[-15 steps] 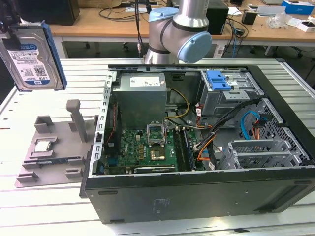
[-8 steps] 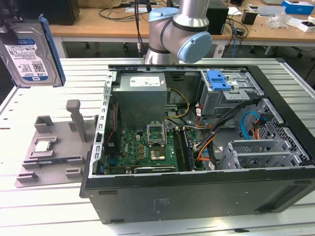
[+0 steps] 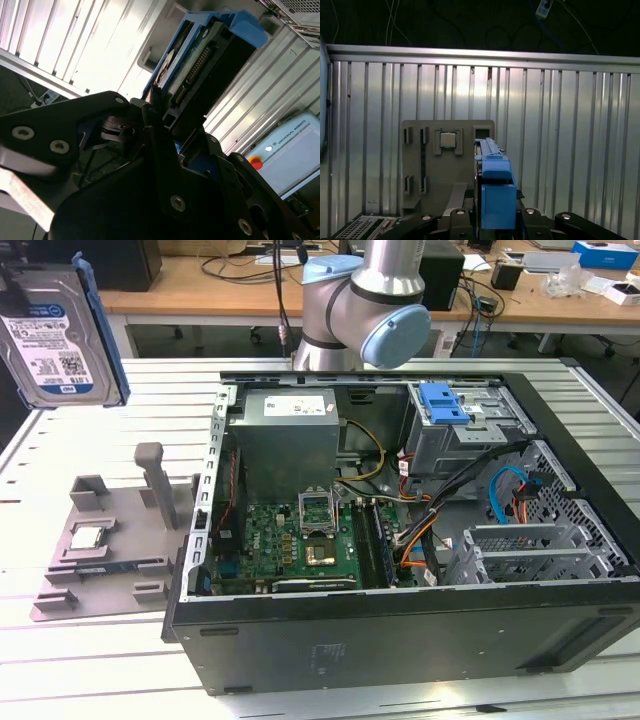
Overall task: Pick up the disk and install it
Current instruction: 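Pick up the disk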
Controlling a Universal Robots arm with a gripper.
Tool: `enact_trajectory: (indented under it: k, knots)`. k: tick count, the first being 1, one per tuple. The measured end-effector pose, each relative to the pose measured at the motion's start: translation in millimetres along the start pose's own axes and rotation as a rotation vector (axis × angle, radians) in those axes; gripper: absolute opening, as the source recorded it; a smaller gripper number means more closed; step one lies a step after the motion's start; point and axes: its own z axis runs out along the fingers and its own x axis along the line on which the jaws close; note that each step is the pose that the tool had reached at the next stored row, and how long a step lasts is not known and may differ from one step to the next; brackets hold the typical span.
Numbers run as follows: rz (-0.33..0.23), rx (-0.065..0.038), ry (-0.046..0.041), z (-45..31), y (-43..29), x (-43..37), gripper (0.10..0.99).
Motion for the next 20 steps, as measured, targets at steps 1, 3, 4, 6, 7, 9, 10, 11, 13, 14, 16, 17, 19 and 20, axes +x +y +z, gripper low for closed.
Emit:
enact_trajectory:
  k: [1,3,4,6,7,9,10,11,13,14,16,17,19,20]
  knots:
    - [0.000,0.000,0.0000,-3.1,0.0,0.0,0.369]
    - [0.000,0.000,0.0000,-9.1,-0.1,0.1,0.369]
    - [0.000,0.000,0.0000,-11.3,-0.1,0.1,0.369]
    - [0.000,0.000,-0.0001,-16.5,-0.2,0.2,0.369]
    - [0.000,0.000,-0.0001,-20.5,-0.2,0.2,0.369]
    - [0.000,0.000,-0.0001,-26.1,-0.3,0.2,0.369]
    - [0.000,0.000,-0.0001,-29.7,-0.3,0.3,0.369]
    - [0.000,0.000,-0.0001,-32.0,-0.3,0.3,0.369]
    - [0.000,0.000,-0.0001,-37.3,-0.4,0.4,0.369]
    - [0.000,0.000,-0.0001,-39.3,-0.4,0.4,0.369]
    - [0.000,0.000,-0.0001,-42.1,-0.5,0.4,0.369]
    - [0.000,0.000,-0.0001,-43.3,-0.5,0.4,0.369]
    - [0.000,0.000,-0.0001,-44.1,-0.5,0.4,0.369]
    - [0.000,0.000,-0.0002,-44.1,-0.5,0.4,0.369]
